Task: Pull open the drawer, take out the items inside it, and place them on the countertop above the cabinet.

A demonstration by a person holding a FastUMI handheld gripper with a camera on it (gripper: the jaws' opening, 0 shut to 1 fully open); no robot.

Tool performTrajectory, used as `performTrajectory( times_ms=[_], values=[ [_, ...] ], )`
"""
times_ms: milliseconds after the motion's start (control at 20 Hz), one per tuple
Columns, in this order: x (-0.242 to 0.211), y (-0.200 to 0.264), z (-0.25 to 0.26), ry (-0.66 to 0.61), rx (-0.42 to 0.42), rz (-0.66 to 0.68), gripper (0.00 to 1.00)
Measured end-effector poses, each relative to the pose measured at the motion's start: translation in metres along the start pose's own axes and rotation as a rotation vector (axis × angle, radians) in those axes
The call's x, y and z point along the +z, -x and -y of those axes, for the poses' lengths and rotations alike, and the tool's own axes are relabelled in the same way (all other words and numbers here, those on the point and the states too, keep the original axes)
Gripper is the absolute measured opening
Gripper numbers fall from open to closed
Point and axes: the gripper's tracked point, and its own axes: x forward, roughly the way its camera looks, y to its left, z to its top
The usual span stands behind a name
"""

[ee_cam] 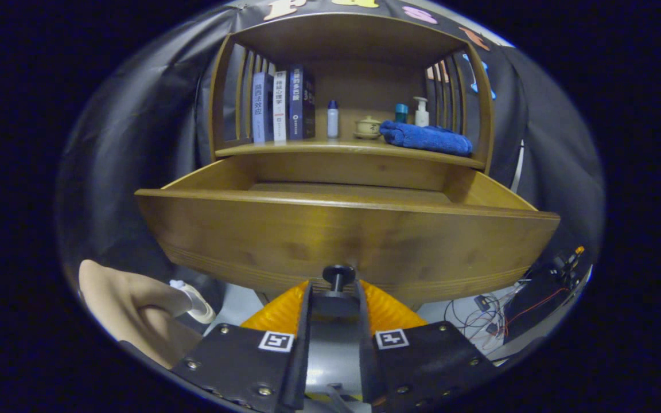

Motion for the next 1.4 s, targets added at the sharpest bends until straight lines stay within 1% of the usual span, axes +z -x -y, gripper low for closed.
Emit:
performTrajectory(
  times_ms=[100, 150, 250, 450, 550, 650, 850, 950, 1100, 1200, 1400],
  values=[
    [-0.001, 0.009, 0.001, -0.003, 0.023, -0.005, 0.42],
    [0.002, 0.016, 0.001, 0.007, 0.032, -0.002, 0.42],
    [0.020, 0.031, -0.001, 0.021, 0.065, 0.049, 0.42],
    [0.091, 0.057, -0.001, 0.025, 0.113, 0.214, 0.42],
    [0.133, 0.057, 0.005, 0.032, 0.120, 0.285, 0.42],
    [0.161, 0.037, 0.014, 0.031, 0.110, 0.296, 0.42],
    [0.180, -0.018, 0.018, -0.047, 0.125, 0.164, 0.42],
    [0.181, -0.046, 0.020, -0.035, 0.120, 0.097, 0.42],
    [0.157, -0.079, 0.018, 0.000, 0.116, -0.040, 0.42],
    [0.132, -0.096, 0.014, 0.018, 0.119, -0.125, 0.42],
    [0.103, -0.111, 0.013, 0.074, 0.107, -0.204, 0.42]
  ],
)
